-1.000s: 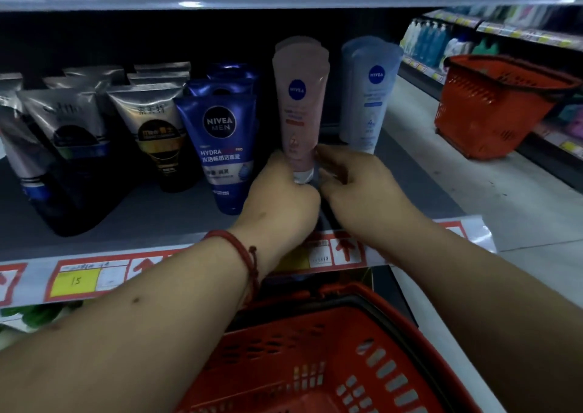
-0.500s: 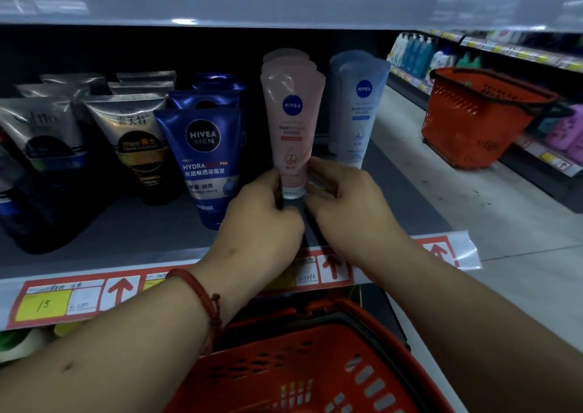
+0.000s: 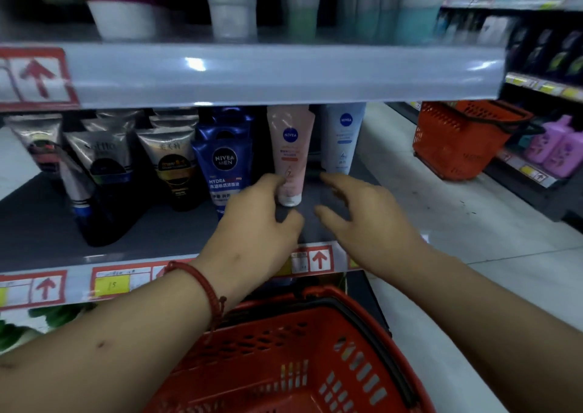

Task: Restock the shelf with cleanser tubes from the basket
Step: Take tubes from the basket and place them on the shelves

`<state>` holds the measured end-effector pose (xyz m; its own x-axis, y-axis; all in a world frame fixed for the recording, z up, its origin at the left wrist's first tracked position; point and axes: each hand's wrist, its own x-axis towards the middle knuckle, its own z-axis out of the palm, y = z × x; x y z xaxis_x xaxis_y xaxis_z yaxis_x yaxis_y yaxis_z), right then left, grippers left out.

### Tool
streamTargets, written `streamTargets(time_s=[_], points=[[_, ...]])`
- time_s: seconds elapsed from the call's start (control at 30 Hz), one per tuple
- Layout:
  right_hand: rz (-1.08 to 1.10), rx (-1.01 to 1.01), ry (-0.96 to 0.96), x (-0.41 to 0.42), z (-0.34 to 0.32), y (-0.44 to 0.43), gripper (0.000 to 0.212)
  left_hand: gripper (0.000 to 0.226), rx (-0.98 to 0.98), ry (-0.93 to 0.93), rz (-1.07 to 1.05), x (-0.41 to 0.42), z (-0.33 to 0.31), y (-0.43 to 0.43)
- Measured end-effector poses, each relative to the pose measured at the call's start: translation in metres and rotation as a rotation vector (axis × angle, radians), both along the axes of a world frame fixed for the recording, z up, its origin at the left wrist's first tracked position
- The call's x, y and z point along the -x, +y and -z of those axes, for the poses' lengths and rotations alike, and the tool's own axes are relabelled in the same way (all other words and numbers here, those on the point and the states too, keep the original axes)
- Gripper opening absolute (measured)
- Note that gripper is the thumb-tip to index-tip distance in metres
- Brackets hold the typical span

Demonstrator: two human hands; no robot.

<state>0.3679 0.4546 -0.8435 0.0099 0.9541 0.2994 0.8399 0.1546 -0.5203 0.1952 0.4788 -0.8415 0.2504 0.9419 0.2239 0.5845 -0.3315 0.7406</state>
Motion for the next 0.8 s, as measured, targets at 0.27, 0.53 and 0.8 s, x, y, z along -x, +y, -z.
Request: streamTargets(time_s=[0.27,0.53,0.8], points=[[0.003,-0.101,-0.349,0.000,-0.101,-0.086,0.057,0.057,-0.304,0.373,0.025,0.018,-0.087,-0.065],[0.096,-0.230,-0.498,-0.016,-0.192,-0.120,0.053,0.062,-0.496,0.577,-0.043,0.000,-0.180,-0.092],[0.162,-0.247,-0.367,-0.046,-0.224,-0.080,0.053,0.064,-0.523,0.546,0.000,-0.043,-0.214,-0.058]])
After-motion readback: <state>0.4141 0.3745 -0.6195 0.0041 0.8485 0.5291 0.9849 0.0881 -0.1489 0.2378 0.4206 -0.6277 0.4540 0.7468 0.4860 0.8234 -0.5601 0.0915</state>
